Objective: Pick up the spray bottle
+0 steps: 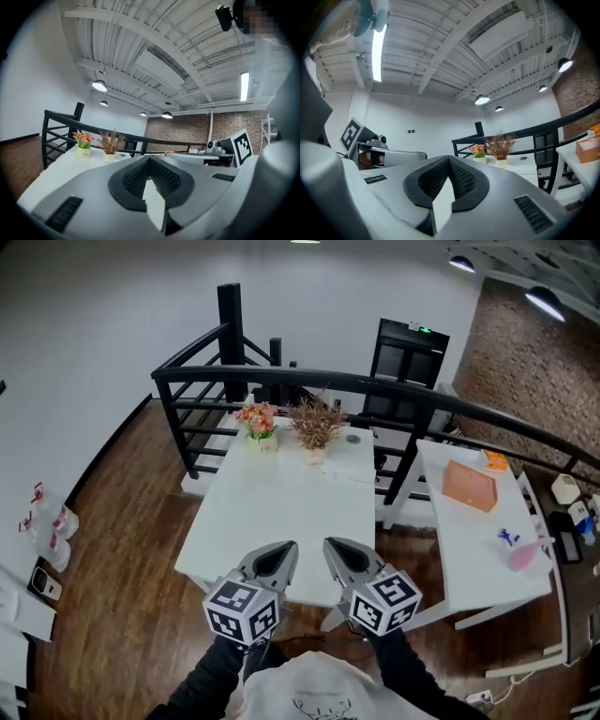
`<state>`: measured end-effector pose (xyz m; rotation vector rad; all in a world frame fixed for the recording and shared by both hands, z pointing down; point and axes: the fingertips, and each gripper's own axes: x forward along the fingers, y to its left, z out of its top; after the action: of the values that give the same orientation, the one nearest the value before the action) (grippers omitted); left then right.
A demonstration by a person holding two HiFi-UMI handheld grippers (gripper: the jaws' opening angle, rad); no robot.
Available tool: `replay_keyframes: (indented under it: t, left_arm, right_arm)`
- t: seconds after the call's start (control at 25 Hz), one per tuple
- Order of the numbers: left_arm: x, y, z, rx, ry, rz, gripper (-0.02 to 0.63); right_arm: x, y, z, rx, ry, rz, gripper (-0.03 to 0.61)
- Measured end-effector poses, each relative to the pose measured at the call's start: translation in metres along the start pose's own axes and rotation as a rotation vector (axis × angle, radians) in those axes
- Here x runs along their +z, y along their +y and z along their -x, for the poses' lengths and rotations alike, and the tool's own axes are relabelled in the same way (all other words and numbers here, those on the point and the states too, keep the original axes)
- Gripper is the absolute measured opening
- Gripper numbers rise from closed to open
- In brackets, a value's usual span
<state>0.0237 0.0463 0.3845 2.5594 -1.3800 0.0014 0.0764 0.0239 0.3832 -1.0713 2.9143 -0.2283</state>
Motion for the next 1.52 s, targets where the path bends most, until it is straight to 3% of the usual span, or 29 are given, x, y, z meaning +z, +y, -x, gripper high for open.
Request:
replay_keyframes:
  t: [0.36, 0.64, 0.88, 1.08, 1.52]
  left_arm:
    - [0.050, 0.201, -0.035, -0.116, 0.056, 0.027, -0.008]
    - [0.078, 0.284, -0.068, -0.209, 0.084, 0.033, -0.008]
    - [0.079, 0.297, -0.107, -0.263, 0.079, 0.032, -0.008]
    - [0.077, 0.271, -0.141, -0.284, 0.084, 0.028, -0.008]
    - [0.054, 0.235, -0.255, -0.295, 0.137, 0.012, -0.008]
  right_arm:
    - [0.016, -0.007, -0.203, -0.133, 0.036, -0.010, -0.017]
    - [0.028, -0.044, -0.281, -0.290, 0.080, 0.027, -0.017]
    - [0.036, -0.079, -0.296, -0.362, 0.069, 0.048, -0.017]
    - [0.038, -0.118, -0.285, -0.378, 0.082, 0.063, -0.017]
    - [0.036, -0.280, -0.287, -0.429, 0.137, 0.187, -0.017]
